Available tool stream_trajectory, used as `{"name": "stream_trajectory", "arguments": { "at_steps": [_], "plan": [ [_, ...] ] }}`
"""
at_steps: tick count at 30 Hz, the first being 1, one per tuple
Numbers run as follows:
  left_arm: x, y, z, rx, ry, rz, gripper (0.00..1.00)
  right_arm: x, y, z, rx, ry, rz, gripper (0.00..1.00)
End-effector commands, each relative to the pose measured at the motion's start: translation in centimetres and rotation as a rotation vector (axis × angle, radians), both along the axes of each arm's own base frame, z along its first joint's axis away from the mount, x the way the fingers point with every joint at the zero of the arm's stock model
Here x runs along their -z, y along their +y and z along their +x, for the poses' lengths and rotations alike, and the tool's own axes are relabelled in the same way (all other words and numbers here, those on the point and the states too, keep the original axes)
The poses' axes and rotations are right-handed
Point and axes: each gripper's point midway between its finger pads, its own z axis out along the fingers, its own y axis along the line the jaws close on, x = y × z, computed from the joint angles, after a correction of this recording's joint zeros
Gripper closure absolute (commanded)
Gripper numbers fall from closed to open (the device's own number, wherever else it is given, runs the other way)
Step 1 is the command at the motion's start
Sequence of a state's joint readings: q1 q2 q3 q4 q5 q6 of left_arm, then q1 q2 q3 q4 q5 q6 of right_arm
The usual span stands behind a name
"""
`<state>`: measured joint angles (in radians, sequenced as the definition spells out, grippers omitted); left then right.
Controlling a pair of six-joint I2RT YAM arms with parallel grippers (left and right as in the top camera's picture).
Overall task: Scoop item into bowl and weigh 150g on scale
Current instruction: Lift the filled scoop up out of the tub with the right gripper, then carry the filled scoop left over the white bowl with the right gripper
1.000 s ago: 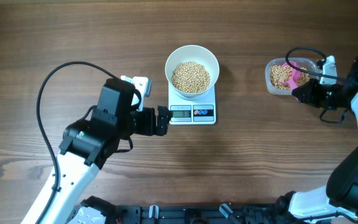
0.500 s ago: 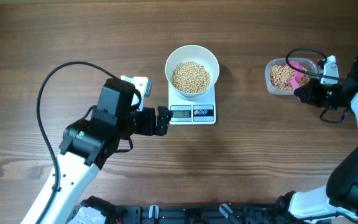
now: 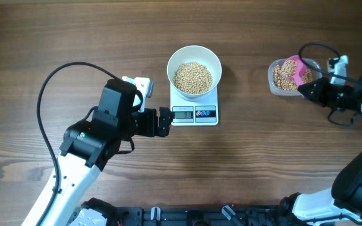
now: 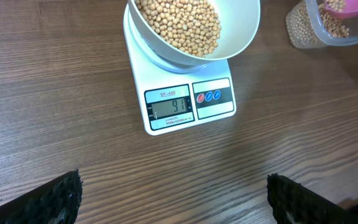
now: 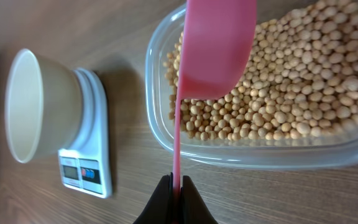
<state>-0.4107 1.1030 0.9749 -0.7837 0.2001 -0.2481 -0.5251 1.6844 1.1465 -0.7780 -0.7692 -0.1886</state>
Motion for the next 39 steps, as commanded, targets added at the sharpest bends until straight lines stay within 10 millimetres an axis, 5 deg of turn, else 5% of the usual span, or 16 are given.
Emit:
{"name": "stream_trajectory", "arguments": {
  "at_steps": [1, 26, 32, 39],
  "plan": [
    [-0.3, -0.3, -0.1, 0.018, -0.008, -0.008, 0.00, -0.9, -0.1, -0.3, 0.034, -0.029, 0.142, 0.95],
    [-0.3, -0.3, -0.1, 0.018, -0.008, -0.008, 0.00, -7.2, 1.9, -0.2, 0.004, -0.199, 0.531, 0.96],
    [-0.3, -0.3, -0.1, 0.018, -0.008, -0.007, 0.00, -7.9, 4.5, -0.1, -0.031, -0.138, 0.619, 0.96],
    [-0.3, -0.3, -0.1, 0.018, -0.008, -0.008, 0.00, -8.6, 10.3, -0.1, -0.170, -0.066, 0.691, 0.96]
  ]
}}
